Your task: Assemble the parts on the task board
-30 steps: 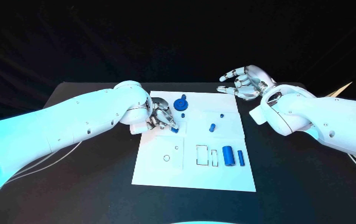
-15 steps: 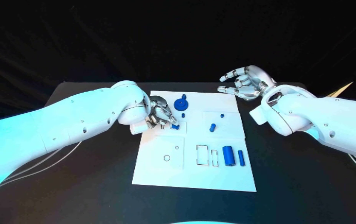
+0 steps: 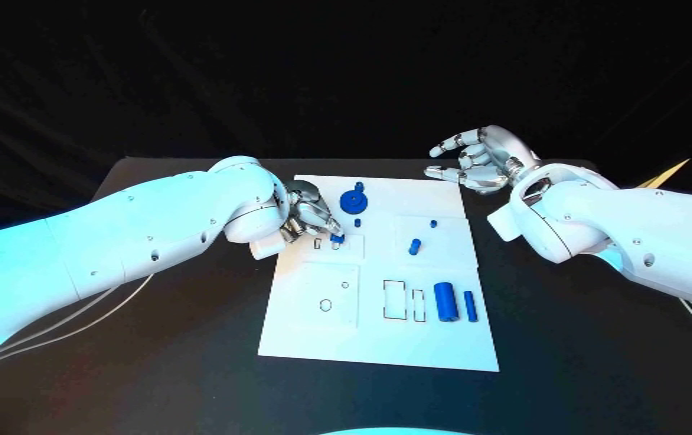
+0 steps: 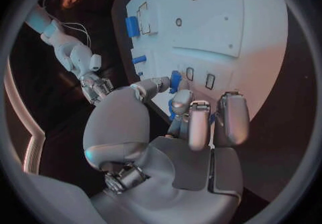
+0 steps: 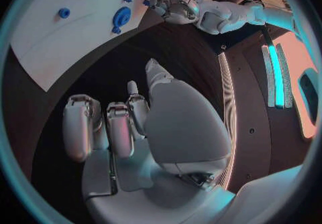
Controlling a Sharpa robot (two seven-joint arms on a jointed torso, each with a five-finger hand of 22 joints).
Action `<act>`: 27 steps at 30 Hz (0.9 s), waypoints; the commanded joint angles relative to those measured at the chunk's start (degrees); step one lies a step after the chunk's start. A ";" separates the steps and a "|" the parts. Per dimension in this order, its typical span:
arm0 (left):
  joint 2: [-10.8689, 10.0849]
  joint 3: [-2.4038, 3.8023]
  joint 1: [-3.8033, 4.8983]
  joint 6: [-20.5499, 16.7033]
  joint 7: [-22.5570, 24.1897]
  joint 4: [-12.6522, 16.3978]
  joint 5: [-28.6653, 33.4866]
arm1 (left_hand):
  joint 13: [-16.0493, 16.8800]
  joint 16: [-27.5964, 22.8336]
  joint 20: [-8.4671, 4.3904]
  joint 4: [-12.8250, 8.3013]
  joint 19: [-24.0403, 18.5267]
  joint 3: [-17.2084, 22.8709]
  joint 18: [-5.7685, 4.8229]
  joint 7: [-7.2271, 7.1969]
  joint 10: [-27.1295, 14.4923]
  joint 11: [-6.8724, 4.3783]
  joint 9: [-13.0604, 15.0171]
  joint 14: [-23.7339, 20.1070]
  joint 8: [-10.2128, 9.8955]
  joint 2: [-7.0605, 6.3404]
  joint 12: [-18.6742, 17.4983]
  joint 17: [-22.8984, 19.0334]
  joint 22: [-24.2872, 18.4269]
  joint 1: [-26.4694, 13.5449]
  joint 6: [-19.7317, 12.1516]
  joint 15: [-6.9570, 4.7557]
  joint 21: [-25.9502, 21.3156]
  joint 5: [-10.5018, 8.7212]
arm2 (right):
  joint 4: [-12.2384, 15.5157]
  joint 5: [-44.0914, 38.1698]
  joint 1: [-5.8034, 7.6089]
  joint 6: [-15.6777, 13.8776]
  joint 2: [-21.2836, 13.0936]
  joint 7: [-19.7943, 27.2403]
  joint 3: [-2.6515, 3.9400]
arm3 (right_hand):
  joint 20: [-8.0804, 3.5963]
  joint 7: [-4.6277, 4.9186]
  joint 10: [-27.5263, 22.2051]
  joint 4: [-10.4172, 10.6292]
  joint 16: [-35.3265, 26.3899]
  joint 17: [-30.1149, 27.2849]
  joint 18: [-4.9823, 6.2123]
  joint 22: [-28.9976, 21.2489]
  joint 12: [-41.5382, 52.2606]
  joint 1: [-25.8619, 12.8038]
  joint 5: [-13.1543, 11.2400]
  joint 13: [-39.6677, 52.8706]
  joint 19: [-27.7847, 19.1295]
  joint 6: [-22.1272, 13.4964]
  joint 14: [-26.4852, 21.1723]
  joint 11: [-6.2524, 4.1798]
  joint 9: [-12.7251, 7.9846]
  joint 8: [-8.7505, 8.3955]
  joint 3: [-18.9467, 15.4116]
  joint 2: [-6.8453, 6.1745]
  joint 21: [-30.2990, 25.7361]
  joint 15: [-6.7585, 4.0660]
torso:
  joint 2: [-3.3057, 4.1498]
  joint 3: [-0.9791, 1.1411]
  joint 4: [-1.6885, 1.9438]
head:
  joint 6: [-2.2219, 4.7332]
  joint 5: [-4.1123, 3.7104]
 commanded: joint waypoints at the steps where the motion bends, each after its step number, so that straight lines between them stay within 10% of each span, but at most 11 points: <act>1: 0.14 -0.15 -0.02 -0.60 -0.15 0.14 -2.21 | 1.16 1.02 -0.28 -2.46 1.74 9.16 -1.31 -2.25 4.18 -1.29 5.62 6.45 1.25 1.05 1.05 15.79 1.08 0.53 4.76 -0.75 1.18 7.87 | 0.03 -0.10 -0.04 0.06 -0.05 0.17 0.00 | -0.31 -0.11 -0.93 0.01 -0.66 12.84 0.43 9.52 0.33 -1.56 1.12 4.27 1.20 -0.50 5.59 0.04 0.72 0.99 1.66 1.21 -0.55 -0.38 | 0.01 0.01 0.01 | -0.05 0.11; 27: 1.06 -1.55 -0.03 0.68 -0.82 -0.35 -5.86 | 1.93 1.02 -0.48 -1.96 2.23 8.89 -1.47 -2.73 5.15 -1.68 6.07 6.45 1.35 1.41 1.47 15.79 1.88 -0.21 5.95 -1.04 1.48 8.07 | 0.08 -0.11 -0.04 0.10 -0.08 0.13 0.00 | -0.31 -0.11 -0.94 -0.03 -0.67 12.82 0.45 9.47 0.31 -1.58 1.13 4.23 1.17 -0.59 5.59 0.04 0.74 1.18 1.74 1.18 -0.66 -0.38 | 0.08 -0.02 -0.12 | -0.45 0.34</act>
